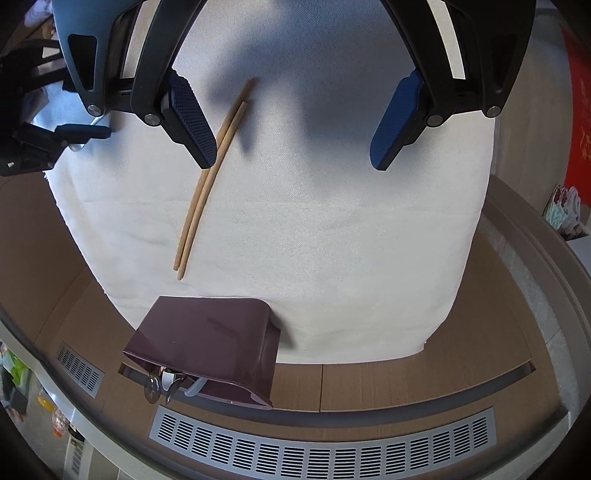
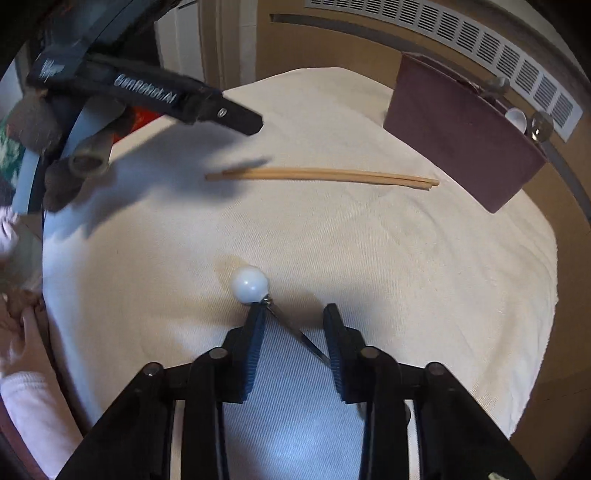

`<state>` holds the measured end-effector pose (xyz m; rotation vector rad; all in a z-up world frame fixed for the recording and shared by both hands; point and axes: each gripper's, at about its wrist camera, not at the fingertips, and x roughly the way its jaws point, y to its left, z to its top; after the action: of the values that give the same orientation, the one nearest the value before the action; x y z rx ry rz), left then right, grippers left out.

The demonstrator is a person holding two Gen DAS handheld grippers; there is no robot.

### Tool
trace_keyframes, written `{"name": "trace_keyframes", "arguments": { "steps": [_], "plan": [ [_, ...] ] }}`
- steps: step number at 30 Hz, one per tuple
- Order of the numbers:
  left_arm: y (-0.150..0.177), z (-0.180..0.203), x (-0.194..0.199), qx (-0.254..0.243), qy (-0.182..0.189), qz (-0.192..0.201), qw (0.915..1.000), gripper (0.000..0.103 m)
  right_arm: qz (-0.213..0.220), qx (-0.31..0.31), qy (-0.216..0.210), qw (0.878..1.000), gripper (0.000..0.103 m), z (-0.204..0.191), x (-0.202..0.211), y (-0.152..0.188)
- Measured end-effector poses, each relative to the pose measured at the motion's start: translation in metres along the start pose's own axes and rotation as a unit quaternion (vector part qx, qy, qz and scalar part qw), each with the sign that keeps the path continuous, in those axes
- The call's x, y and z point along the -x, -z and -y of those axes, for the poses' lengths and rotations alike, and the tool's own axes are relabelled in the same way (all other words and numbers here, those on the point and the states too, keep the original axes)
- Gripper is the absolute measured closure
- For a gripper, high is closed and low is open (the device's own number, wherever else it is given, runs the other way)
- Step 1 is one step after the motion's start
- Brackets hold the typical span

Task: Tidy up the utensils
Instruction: 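Move the right gripper down to the metal spoon with white-knobbed handle, then close the right gripper on the spoon handle while the left moves over the chopsticks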

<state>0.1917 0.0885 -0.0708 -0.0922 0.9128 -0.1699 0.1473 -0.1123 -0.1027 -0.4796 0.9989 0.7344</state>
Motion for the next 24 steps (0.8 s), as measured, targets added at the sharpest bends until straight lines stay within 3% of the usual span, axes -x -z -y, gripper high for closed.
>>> {"name": "trace_keyframes", "arguments": {
  "steps": [3,8,11,13,16,18,19,24],
  "plan": [
    [-0.003,0.008,-0.005,-0.01,0.007,-0.005,0.9999,0.018,0.003,-0.054,0.013,0.998,0.083,0.027,-0.005,-0.006],
    [-0.022,0.042,-0.023,-0.073,0.01,-0.009,0.9972,0.018,0.012,-0.113,0.043,0.993,0.081,0.063,0.0,0.006],
    [-0.035,0.061,-0.04,-0.105,0.006,-0.012,0.9944,0.018,0.019,-0.132,0.047,0.99,0.072,0.07,0.006,0.017],
    [-0.044,0.072,-0.05,-0.124,0.006,-0.014,0.9922,0.018,0.026,-0.142,0.05,0.988,0.061,0.072,0.009,0.025],
    [-0.05,0.085,-0.061,-0.153,0.003,-0.022,0.988,0.024,0.037,-0.144,0.05,0.988,0.051,0.072,0.014,0.035],
    [-0.053,0.089,-0.065,-0.159,-0.009,-0.025,0.9869,0.034,0.041,-0.142,0.049,0.988,0.042,0.071,0.013,0.037],
    [-0.054,0.089,-0.066,-0.158,-0.005,-0.029,0.9871,0.035,0.042,-0.141,0.048,0.988,0.034,0.07,0.01,0.035],
    [-0.055,0.084,-0.065,-0.148,-0.001,-0.032,0.9884,0.036,0.046,-0.136,0.05,0.988,0.02,0.07,0.001,0.033]
  ]
}}
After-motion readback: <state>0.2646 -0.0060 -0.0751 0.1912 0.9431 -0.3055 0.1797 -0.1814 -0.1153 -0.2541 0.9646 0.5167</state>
